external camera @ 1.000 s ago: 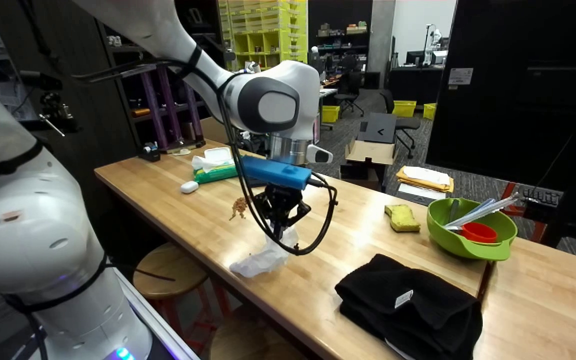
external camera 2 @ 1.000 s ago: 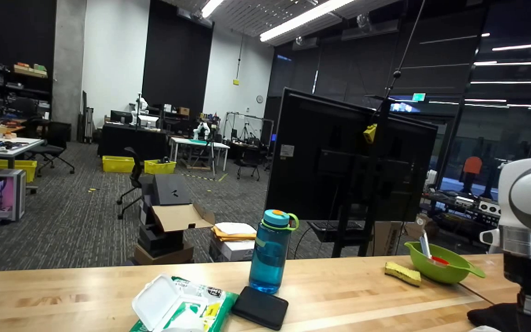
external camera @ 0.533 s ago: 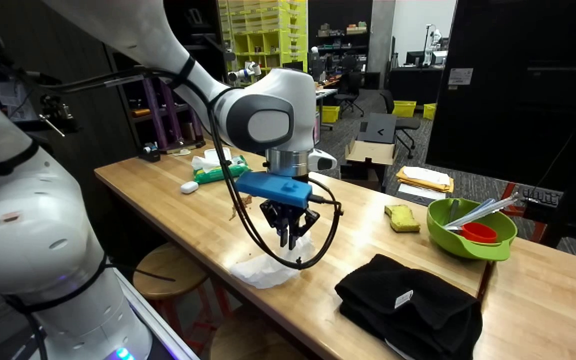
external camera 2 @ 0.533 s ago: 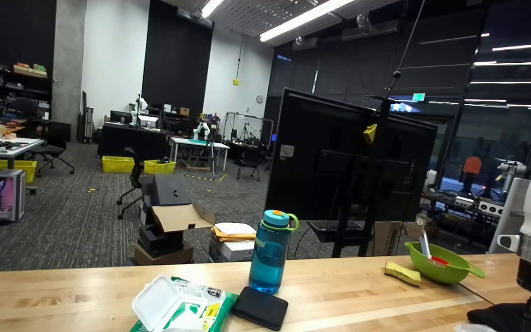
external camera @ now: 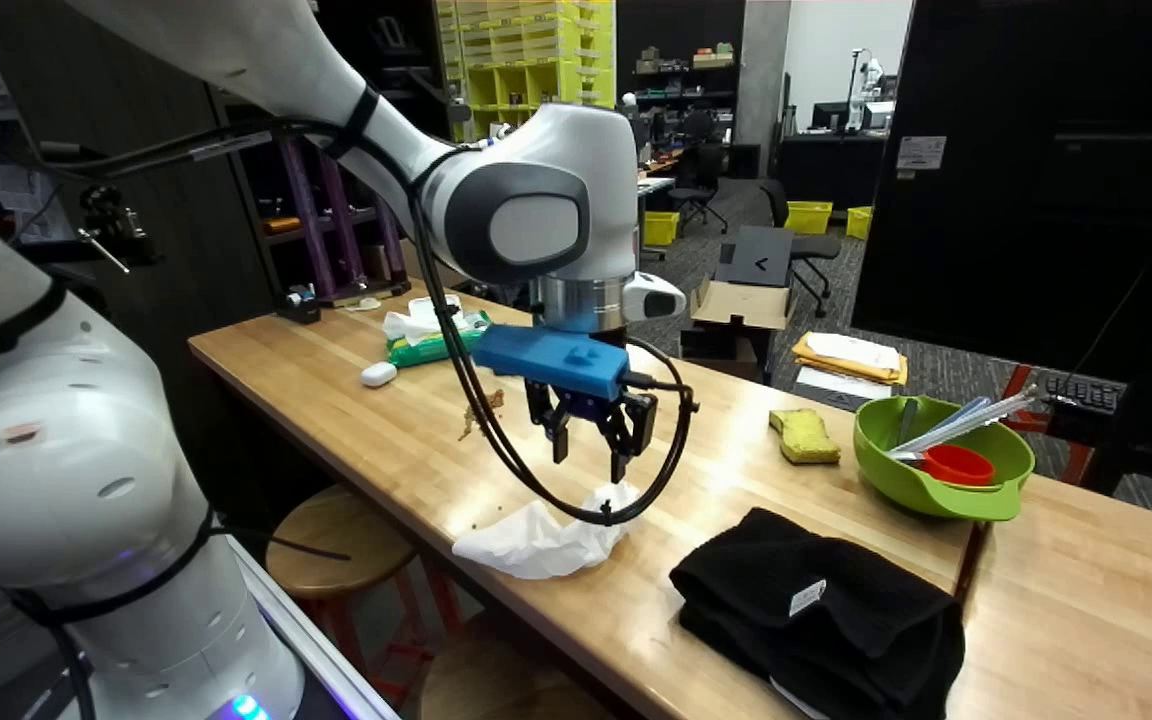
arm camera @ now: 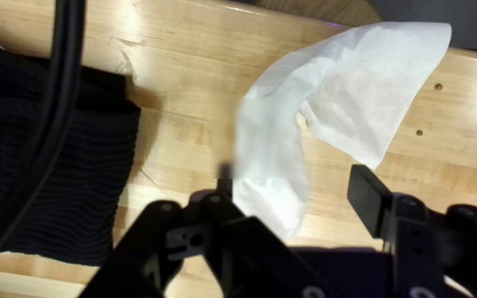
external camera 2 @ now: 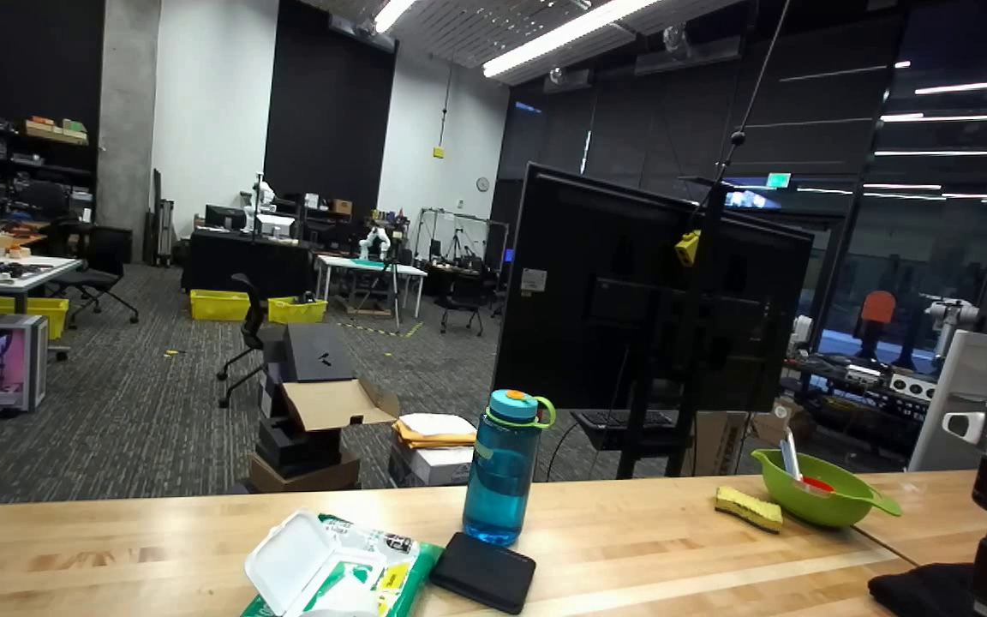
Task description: Remove the tissue from the green bowl and put it on the table
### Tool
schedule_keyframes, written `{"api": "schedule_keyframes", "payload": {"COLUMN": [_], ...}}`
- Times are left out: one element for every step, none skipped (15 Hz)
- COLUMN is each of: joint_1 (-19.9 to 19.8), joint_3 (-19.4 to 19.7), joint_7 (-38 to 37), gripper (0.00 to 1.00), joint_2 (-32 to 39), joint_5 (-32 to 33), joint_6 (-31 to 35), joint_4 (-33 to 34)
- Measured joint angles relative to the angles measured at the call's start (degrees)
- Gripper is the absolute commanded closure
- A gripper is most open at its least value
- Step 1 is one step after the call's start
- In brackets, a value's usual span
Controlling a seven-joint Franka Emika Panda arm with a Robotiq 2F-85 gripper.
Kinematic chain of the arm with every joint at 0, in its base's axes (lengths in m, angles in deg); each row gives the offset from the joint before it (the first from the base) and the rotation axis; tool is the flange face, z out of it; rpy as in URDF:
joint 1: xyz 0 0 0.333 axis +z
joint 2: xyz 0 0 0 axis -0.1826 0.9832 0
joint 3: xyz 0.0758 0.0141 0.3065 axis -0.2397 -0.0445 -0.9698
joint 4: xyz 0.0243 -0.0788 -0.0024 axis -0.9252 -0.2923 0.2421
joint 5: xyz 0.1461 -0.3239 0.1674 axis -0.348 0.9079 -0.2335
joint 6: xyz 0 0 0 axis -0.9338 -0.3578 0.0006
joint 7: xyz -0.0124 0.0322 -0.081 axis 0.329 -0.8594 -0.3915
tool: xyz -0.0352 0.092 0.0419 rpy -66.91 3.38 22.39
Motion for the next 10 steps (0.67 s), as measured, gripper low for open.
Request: {"api": "schedule_keyframes", "payload": {"joint_1": [0.0,0.1,0.1,0.2,0.4,0.6,0.9,1.2,1.5,1.7], "joint_3": [0.0,0.0,0.0,0.0,0.0,0.0,-0.1,-0.1,-0.1,-0.1], "joint_7": [-0.3,-0.3,-0.4,-0.4,-0.6,-0.9,-1.2,-1.4,-1.6,-1.9], "gripper": [0.00,0.00,0.00,0.00,0.00,0.00,0.00,0.00,0.00,0.00], "joint_2": [-1.0,-2.0,-3.1,-4.1,-5.1,-5.9,-6.7,-7.3,-7.7,-8.1], "joint_5": [-0.2,-0.7,-1.3,-2.0,-2.7,-3.5,-4.2,-4.8,-5.3,-5.6], "joint_6": [-1.2,-2.5,-3.9,-5.4,-6.9,-8.2,-9.4,-10.3,-11.1,-11.8], "joint_4": [0.4,0.9,1.6,2.4,3.3,4.4,5.4,6.3,7.2,8.0]}}
